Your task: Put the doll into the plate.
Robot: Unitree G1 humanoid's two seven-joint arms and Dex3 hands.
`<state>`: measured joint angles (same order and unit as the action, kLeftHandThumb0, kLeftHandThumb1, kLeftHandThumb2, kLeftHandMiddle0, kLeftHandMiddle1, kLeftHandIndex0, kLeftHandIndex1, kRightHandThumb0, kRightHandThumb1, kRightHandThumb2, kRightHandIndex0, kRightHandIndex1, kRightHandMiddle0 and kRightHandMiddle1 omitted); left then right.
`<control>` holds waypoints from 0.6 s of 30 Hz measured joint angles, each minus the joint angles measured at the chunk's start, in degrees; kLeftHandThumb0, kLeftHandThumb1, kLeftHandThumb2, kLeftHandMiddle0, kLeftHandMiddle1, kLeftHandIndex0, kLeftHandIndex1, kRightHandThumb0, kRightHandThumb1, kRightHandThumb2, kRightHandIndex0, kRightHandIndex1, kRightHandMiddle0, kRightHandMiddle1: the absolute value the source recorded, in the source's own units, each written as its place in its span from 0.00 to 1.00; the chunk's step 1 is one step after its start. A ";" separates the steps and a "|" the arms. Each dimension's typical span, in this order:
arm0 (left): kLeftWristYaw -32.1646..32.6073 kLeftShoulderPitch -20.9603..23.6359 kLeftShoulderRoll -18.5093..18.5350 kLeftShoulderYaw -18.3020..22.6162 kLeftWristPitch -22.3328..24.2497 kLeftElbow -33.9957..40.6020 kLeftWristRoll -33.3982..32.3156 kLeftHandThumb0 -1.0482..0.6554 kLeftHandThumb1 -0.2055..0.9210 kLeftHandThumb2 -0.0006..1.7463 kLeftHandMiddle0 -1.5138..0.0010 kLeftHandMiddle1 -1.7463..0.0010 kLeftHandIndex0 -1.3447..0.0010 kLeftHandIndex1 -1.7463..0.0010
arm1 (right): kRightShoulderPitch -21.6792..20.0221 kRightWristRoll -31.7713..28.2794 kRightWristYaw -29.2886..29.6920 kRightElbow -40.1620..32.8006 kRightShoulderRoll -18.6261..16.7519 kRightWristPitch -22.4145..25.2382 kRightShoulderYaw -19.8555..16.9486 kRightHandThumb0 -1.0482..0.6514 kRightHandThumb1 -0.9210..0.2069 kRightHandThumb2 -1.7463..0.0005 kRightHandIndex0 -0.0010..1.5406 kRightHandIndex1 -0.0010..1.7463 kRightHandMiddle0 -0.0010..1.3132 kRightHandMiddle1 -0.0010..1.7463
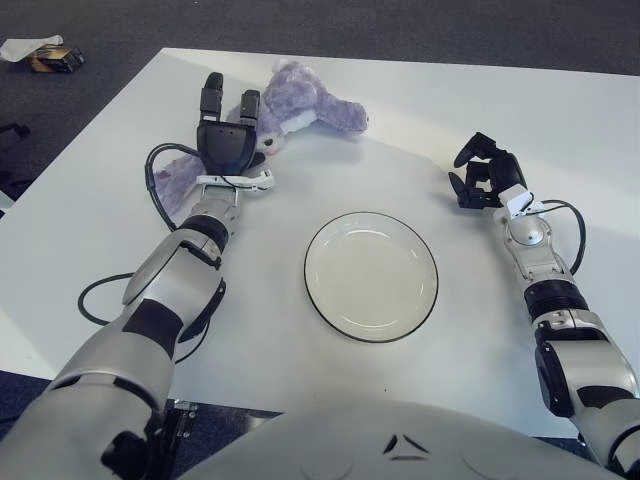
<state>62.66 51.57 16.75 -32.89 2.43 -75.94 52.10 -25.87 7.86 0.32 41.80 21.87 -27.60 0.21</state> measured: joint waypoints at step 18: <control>-5.86 0.37 0.24 -0.97 -1.59 -1.01 -1.09 0.67 0.37 0.79 1.00 0.34 0.96 0.23 | 0.80 -0.09 -1.33 -2.16 -0.01 1.55 -0.01 0.37 0.37 0.38 0.70 1.00 0.36 1.00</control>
<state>56.79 51.94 16.99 -33.86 0.84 -76.95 51.01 -25.08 7.77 -1.01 39.64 21.85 -26.05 0.21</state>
